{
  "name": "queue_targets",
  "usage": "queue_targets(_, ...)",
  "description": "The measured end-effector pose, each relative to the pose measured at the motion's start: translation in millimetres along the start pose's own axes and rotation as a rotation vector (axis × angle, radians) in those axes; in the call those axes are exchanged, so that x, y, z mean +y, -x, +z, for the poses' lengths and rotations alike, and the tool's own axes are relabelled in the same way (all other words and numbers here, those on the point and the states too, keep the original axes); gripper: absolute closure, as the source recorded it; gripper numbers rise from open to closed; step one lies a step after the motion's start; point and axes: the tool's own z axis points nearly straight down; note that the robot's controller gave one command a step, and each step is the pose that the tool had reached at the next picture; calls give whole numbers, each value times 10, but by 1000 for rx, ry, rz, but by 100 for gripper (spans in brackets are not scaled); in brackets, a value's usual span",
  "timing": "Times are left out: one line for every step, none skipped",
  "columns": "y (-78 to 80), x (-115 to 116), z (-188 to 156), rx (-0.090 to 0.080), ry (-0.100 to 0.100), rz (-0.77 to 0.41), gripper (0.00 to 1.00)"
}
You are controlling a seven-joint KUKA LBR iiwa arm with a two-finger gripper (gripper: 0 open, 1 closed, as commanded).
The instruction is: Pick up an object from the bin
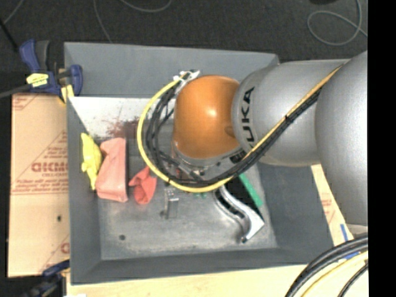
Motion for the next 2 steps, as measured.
queue_targets(208,197,357,4,-2,2,0)
queue_targets(475,115,652,-7,5,-25,0)
